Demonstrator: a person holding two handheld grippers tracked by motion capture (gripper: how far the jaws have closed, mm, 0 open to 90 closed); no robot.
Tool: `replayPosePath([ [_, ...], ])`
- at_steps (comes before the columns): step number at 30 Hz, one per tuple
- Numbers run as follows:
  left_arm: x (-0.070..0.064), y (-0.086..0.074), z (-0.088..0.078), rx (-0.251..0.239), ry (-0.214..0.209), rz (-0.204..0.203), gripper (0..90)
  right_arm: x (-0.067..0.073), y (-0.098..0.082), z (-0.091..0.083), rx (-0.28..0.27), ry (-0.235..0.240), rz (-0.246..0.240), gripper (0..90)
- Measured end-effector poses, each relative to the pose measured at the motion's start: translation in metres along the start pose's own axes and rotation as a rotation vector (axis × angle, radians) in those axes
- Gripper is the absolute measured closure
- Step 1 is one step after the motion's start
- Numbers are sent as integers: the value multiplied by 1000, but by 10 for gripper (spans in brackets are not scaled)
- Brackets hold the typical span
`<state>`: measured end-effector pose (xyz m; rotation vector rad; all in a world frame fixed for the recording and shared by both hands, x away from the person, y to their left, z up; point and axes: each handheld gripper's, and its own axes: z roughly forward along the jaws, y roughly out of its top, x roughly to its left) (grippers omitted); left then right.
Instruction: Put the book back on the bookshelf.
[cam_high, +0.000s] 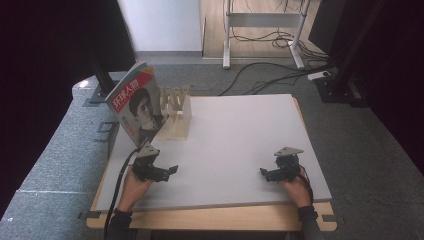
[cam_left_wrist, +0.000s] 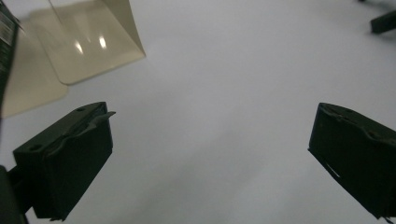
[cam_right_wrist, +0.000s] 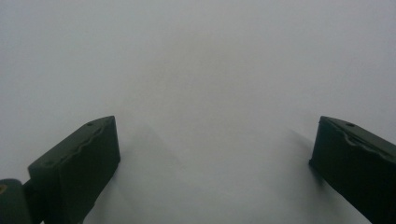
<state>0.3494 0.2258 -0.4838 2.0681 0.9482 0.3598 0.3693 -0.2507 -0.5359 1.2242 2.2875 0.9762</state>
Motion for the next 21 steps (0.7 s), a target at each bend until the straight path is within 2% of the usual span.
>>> replayPosePath([
  [3, -3, -7, 14, 44, -18, -3, 0, 0, 0, 0, 0, 0, 0, 3],
  [8, -8, -21, 32, 143, -20, 16, 0, 0, 0, 0, -4, -2, -3, 6],
  [10, -9, -26, 38, 172, 1, 40, 0, 0, 0, 0, -4, -2, -2, 6],
  [12, -12, -27, 38, 171, 21, 62, 0, 1, 0, 0, -4, -2, -3, 6],
  [21, -12, -27, 38, 172, 20, 56, 0, 1, -1, -1, -8, -2, -7, 18],
])
